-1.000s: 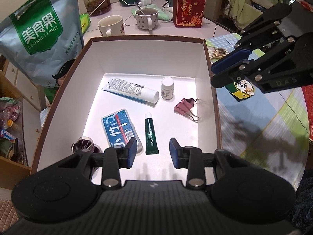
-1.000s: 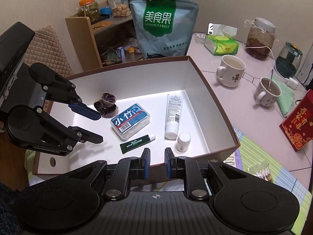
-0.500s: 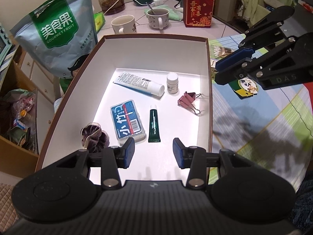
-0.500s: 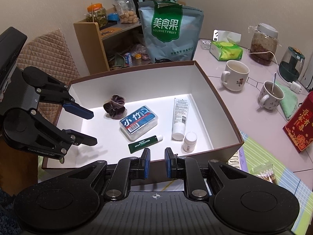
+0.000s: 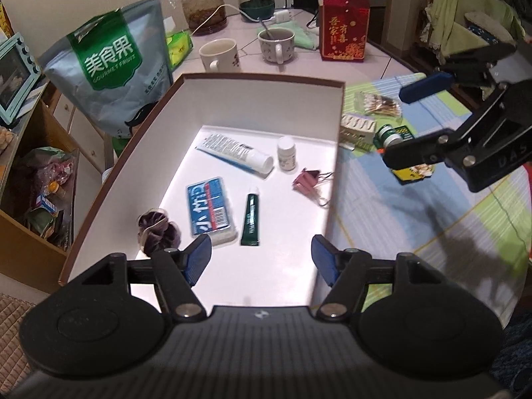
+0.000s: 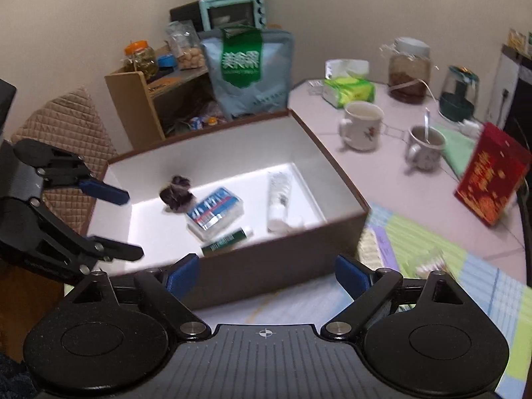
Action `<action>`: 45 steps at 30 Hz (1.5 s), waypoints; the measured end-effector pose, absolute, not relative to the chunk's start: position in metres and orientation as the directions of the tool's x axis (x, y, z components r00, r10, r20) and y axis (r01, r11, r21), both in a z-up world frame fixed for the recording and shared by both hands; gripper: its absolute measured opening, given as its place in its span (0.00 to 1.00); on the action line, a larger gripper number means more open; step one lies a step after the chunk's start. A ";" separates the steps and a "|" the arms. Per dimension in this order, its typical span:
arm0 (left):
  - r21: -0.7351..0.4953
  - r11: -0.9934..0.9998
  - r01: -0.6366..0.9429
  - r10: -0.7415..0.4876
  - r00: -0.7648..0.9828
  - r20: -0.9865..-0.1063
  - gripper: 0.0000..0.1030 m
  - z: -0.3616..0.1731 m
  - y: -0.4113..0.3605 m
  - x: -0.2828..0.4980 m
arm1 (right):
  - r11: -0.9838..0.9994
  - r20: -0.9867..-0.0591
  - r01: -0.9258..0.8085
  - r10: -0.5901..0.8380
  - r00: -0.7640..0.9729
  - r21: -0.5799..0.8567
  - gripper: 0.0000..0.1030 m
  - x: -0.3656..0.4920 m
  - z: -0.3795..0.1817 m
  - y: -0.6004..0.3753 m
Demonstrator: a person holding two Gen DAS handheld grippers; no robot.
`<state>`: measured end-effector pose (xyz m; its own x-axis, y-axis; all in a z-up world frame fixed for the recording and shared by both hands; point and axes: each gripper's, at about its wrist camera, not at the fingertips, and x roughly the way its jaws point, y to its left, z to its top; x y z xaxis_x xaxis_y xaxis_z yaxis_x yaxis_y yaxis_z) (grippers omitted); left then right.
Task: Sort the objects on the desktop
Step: 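Move both tools back from the box to the items on the cloth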
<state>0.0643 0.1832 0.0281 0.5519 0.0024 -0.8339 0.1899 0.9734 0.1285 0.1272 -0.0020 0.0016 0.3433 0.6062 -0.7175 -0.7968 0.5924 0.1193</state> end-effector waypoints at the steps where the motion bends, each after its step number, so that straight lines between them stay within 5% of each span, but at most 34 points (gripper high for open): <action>1: 0.126 0.974 0.188 0.001 0.554 -0.832 0.62 0.029 0.178 0.064 | 0.599 -0.718 -0.791 0.604 0.346 0.122 0.88 0.127 0.001 -0.009; 45: 0.012 0.997 -0.078 0.053 0.545 -0.837 0.63 -0.024 -0.003 0.127 | 0.685 -0.811 -0.712 0.501 0.303 0.157 0.88 0.225 -0.047 -0.211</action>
<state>0.1275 -0.0035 -0.0245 0.5447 0.0529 -0.8370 -0.0781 0.9969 0.0121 0.2255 -0.2109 -0.0466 0.3031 0.5005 -0.8109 -0.7118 0.6847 0.1566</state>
